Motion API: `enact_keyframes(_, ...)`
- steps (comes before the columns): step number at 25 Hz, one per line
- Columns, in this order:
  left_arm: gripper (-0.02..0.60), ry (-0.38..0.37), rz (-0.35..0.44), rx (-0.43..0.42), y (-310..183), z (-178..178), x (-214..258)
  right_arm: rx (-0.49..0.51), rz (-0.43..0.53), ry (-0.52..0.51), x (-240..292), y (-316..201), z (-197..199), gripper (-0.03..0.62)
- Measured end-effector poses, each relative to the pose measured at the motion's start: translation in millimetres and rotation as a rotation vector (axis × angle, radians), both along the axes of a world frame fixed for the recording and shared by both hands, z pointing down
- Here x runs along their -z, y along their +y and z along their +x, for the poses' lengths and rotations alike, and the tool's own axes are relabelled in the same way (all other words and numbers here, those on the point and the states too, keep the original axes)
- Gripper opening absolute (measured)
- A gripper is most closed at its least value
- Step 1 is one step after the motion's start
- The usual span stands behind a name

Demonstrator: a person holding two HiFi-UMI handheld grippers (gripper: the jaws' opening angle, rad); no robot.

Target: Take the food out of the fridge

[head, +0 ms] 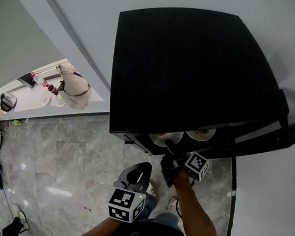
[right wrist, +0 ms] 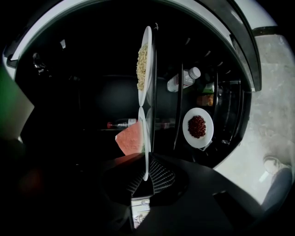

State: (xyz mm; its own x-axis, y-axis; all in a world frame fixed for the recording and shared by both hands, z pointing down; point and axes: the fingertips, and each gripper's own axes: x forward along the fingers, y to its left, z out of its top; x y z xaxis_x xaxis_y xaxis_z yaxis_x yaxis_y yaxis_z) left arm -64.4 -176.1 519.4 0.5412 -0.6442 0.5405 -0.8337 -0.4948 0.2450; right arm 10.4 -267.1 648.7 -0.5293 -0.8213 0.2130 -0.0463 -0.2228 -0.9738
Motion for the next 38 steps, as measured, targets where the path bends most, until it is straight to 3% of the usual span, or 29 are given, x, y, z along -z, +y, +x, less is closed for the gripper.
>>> enact_keyframes(15,-0.014,0.007,0.039,0.06,1.6,4.5,14.8,0.08,0.018,-0.007,22.2,50.4,13.0,0.01)
enact_keyframes(20,-0.014,0.019,0.087,0.101,3.8,8.6,33.5,0.157,0.038,0.01,68.2,87.4,26.6,0.011)
enact_keyframes(28,-0.014,0.047,0.17,0.174,12.8,13.9,69.7,0.223,0.05,-0.049,160.8,136.8,52.5,0.011)
enact_keyframes(38,-0.014,0.096,0.252,0.267,20.0,-3.8,117.4,0.346,0.16,-0.091,286.6,168.8,57.6,0.011)
